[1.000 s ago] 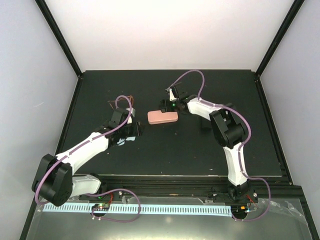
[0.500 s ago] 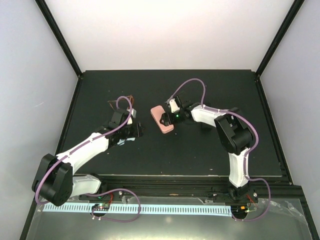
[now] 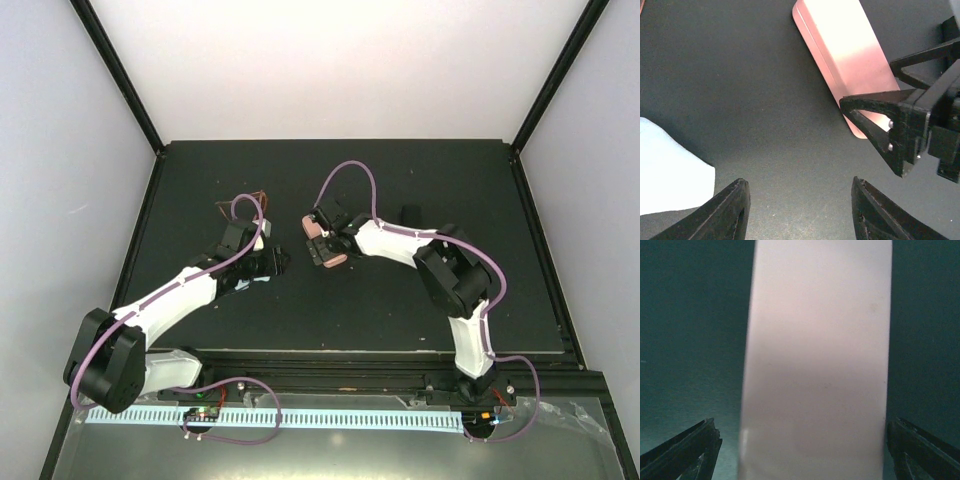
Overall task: Organize the sunglasses
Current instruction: Pick up the sunglasses case from the center of the board.
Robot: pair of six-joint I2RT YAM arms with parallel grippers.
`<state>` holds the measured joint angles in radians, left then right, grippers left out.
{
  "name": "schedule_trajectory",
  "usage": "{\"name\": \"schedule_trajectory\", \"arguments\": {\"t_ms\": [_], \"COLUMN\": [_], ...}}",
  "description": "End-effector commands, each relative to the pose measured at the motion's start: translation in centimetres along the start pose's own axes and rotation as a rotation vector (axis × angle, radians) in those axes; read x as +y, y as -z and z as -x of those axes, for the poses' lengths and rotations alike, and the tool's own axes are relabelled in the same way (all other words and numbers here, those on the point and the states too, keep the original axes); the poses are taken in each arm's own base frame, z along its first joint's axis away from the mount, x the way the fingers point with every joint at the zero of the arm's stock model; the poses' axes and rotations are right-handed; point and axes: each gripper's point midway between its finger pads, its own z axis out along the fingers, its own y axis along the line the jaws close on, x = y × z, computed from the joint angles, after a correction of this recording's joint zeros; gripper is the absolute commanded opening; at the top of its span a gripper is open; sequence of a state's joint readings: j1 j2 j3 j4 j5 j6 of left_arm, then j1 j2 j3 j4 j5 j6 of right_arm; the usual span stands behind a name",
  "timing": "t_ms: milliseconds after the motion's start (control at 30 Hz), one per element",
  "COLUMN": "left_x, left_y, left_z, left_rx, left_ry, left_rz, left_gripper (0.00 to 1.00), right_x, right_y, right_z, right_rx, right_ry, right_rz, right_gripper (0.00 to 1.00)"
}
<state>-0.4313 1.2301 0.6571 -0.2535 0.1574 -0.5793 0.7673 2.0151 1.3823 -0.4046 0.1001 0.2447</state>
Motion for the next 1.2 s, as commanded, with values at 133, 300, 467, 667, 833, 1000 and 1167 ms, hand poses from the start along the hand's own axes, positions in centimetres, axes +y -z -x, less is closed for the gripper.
{"name": "schedule_trajectory", "arguments": {"t_ms": [133, 300, 467, 667, 833, 1000, 1167], "left_x": [-0.2, -0.6, -1.0, -1.8, -4.5, -8.1, -12.3], "left_y": [0.4, 0.5, 0.9, 3.0, 6.1, 9.0, 11.4], "left_z": [0.8, 1.0, 1.4, 2.7, 4.3, 5.4, 5.7], "left_rx": [-0.038, -0.042, -0.050, -0.102, -0.167, -0.192, -0.165], "left_ry": [0.010, 0.012, 0.019, 0.040, 0.041, 0.017, -0.039], "left_rz": [-0.021, -0.038, -0.063, -0.120, -0.262, -0.442, -0.676], "left_gripper": [0.57, 0.57, 0.57, 0.64, 0.73, 0.76, 0.76], "right_x": [-1.5, -1.3, -0.5, 0.6, 1.3, 2.5, 4.9], "right_y": [-1.0, -1.0, 0.6, 6.2, 12.6, 18.5, 22.3], "right_z": [-1.1, -1.2, -0.1, 2.7, 4.1, 4.4, 4.0], "right_rx": [0.045, 0.059, 0.009, -0.128, -0.233, -0.314, -0.342], "right_ry": [-0.019, -0.024, -0.061, -0.148, -0.204, -0.233, -0.248], "right_rz": [-0.088, -0.073, 0.008, 0.233, 0.450, 0.636, 0.844], "right_gripper": [0.82, 0.64, 0.52, 0.46, 0.41, 0.41, 0.38]}}
